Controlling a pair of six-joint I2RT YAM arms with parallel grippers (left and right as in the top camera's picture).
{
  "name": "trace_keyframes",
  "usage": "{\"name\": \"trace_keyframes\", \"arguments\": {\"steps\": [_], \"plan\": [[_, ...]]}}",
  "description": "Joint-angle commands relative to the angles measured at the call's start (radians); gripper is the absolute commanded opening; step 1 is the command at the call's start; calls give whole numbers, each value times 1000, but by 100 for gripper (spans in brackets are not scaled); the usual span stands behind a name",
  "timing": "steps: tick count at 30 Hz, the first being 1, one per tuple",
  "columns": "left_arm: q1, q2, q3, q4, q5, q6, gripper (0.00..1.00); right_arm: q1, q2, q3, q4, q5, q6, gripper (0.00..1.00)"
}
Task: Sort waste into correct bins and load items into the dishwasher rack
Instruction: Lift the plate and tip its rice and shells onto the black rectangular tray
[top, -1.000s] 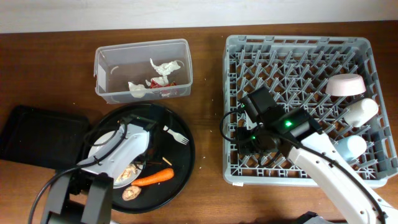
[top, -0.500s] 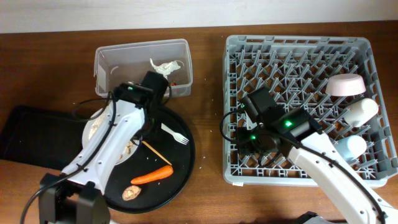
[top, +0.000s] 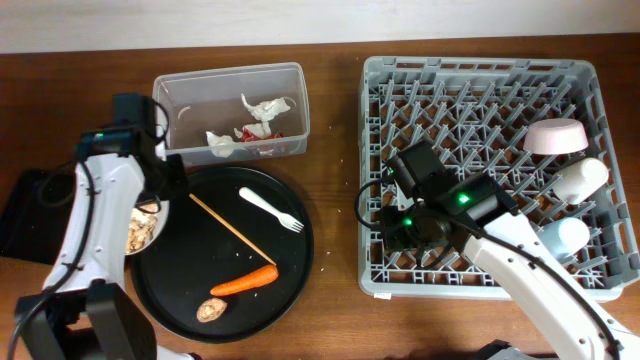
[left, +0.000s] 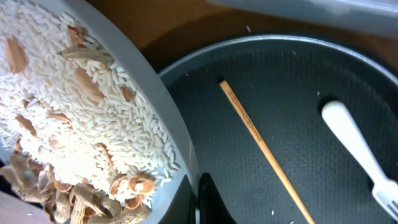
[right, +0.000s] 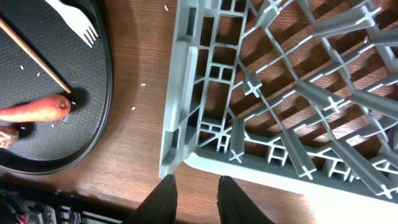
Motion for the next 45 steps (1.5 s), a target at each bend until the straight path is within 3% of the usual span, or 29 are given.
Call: {"name": "trace_keyframes", "arguments": {"steps": [1,5,12,21,34,41,45], "plan": [[91,-2,21,41,116,57,1,0,2,8,-7,10,7,27],[196,-2,21,104,171,79,0,0,2,8,-7,9,7,27],[261,-2,21,190,189,77,1,0,2,8,-7,9,7,27],[432,0,20,216,576,100,0,0,2,8,-7,9,19,27],[624,0,17,208,972,124,0,0,2,8,-8,9,27,27],[721,0,16,208,1324,181,0,0,2,8,-8,9,27,27],[741,0,16,207,1378,183,0,0,2,8,-8,9,27,27]]}}
